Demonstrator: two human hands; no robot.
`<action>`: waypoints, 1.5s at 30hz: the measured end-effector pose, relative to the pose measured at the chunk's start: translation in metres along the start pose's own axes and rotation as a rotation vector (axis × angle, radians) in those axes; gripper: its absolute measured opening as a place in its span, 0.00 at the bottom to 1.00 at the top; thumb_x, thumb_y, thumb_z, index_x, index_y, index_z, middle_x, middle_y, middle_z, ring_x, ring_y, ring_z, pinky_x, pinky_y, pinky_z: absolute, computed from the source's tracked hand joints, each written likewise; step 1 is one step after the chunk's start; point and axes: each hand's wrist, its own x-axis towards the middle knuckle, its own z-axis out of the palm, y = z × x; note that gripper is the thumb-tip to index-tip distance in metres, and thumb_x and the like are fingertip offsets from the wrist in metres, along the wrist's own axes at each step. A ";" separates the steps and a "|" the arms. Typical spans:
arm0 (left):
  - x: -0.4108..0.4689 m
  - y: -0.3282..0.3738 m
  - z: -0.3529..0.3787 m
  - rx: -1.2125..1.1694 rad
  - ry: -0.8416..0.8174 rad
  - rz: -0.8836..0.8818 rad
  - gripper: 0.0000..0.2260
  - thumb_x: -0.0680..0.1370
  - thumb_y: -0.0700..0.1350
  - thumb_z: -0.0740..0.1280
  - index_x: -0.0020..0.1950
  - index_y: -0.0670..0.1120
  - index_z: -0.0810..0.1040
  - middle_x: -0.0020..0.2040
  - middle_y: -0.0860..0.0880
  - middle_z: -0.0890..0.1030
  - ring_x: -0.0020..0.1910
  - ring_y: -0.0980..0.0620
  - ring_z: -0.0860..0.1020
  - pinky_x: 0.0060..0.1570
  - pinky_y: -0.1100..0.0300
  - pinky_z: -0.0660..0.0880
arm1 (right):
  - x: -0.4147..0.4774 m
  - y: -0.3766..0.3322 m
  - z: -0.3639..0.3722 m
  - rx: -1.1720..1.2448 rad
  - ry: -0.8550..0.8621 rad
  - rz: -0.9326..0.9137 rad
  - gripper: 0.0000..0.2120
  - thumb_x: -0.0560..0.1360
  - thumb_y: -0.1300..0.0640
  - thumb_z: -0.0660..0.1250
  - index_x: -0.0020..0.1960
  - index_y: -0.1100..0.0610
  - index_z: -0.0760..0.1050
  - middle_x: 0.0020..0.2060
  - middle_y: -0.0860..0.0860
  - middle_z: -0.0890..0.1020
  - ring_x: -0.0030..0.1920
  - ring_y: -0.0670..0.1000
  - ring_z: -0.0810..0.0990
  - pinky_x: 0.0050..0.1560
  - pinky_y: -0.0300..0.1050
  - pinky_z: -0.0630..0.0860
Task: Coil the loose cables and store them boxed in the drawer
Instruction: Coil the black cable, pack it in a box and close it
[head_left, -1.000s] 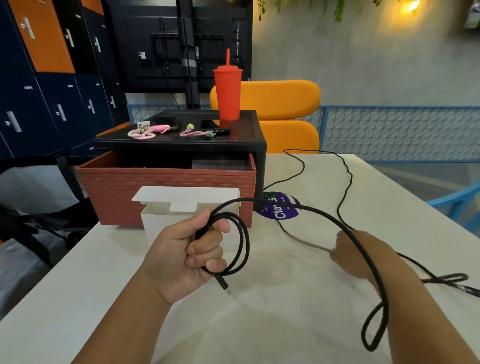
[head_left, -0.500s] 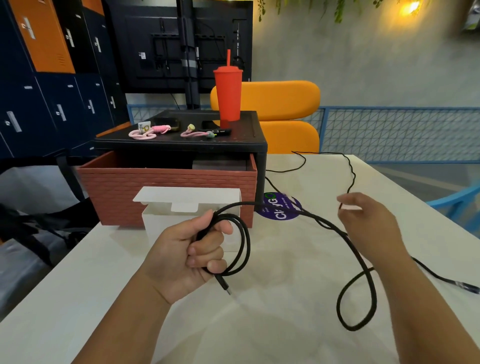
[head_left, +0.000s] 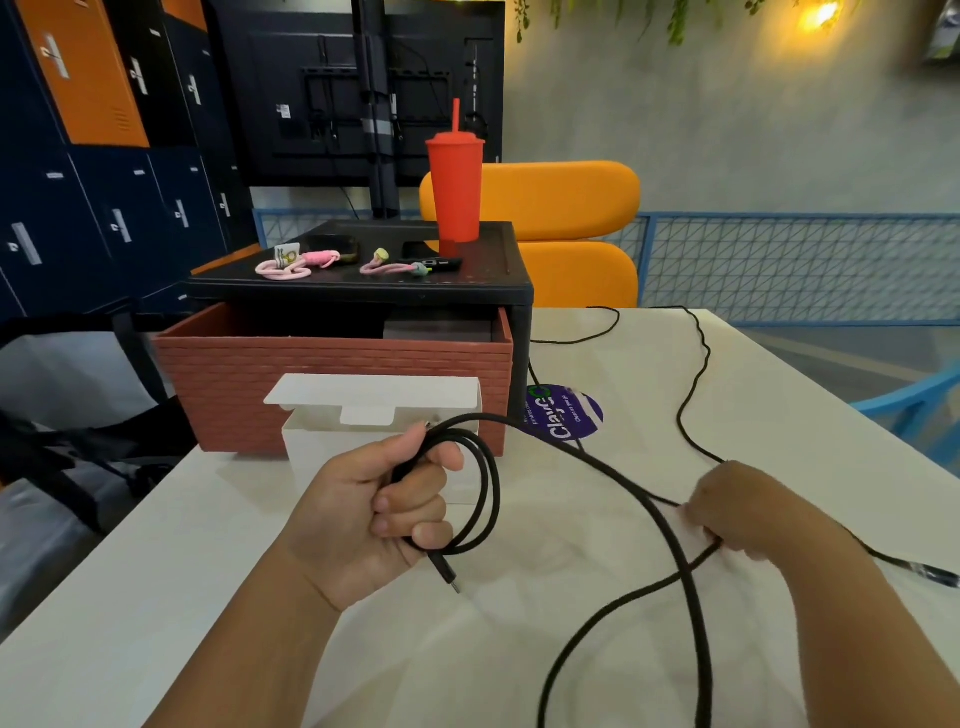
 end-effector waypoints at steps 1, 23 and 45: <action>0.000 0.000 0.000 0.001 -0.002 -0.004 0.16 0.59 0.50 0.80 0.38 0.41 0.82 0.23 0.54 0.55 0.20 0.56 0.53 0.23 0.65 0.68 | -0.003 -0.005 0.001 0.021 -0.047 -0.057 0.14 0.75 0.60 0.62 0.31 0.59 0.70 0.26 0.51 0.74 0.26 0.48 0.72 0.27 0.37 0.69; 0.004 -0.002 0.001 -0.020 0.076 0.067 0.20 0.55 0.50 0.82 0.40 0.41 0.82 0.21 0.54 0.57 0.19 0.58 0.55 0.22 0.64 0.68 | -0.004 -0.021 0.018 0.963 -0.033 -0.294 0.09 0.77 0.62 0.63 0.56 0.56 0.76 0.50 0.53 0.80 0.47 0.50 0.78 0.46 0.40 0.73; -0.004 -0.010 0.002 -0.200 -0.063 0.222 0.21 0.84 0.45 0.45 0.70 0.32 0.61 0.33 0.45 0.65 0.33 0.50 0.63 0.71 0.53 0.58 | -0.047 -0.056 0.019 0.618 0.588 -0.752 0.21 0.77 0.41 0.56 0.38 0.57 0.72 0.22 0.47 0.68 0.28 0.46 0.67 0.27 0.38 0.61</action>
